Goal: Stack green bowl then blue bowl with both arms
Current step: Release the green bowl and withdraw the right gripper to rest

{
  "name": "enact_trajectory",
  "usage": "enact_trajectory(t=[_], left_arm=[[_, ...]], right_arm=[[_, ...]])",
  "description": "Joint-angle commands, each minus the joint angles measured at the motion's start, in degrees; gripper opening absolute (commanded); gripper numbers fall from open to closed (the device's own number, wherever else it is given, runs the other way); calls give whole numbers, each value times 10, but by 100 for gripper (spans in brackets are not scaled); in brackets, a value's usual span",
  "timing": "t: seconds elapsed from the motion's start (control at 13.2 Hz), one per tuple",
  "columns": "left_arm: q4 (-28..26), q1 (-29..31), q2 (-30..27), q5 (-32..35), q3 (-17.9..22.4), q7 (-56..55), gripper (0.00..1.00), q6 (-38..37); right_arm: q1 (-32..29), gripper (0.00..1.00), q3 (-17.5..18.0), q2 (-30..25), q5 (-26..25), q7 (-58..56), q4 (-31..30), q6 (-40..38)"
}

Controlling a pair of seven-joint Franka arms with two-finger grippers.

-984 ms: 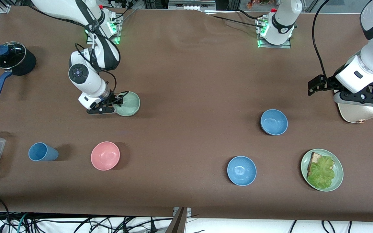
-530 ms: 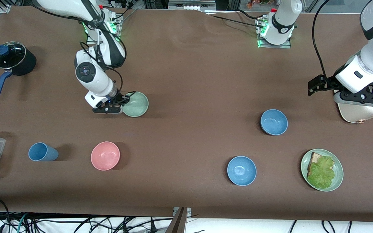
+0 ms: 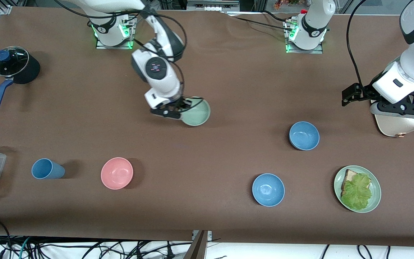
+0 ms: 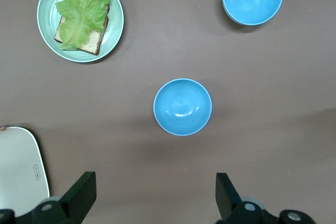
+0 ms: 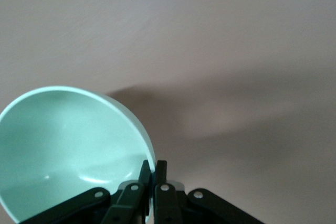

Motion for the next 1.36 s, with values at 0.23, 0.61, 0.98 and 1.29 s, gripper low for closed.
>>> enact_trajectory(t=[0.23,0.61,0.98,1.29], left_arm=[[18,2,9,9,-1,9,100,-12],[18,2,9,9,-1,9,100,-12],[16,2,16,10,-1,11,100,-19],[9,8,47,12,0,48,100,-69]], right_arm=[[34,44,-5,79,0,89,99,7],[32,100,-48,29,-3,72,109,-50],[24,100,-176,-77,5,-166,124,-206],[22,100,-269,-170,21,-299,114,-319]])
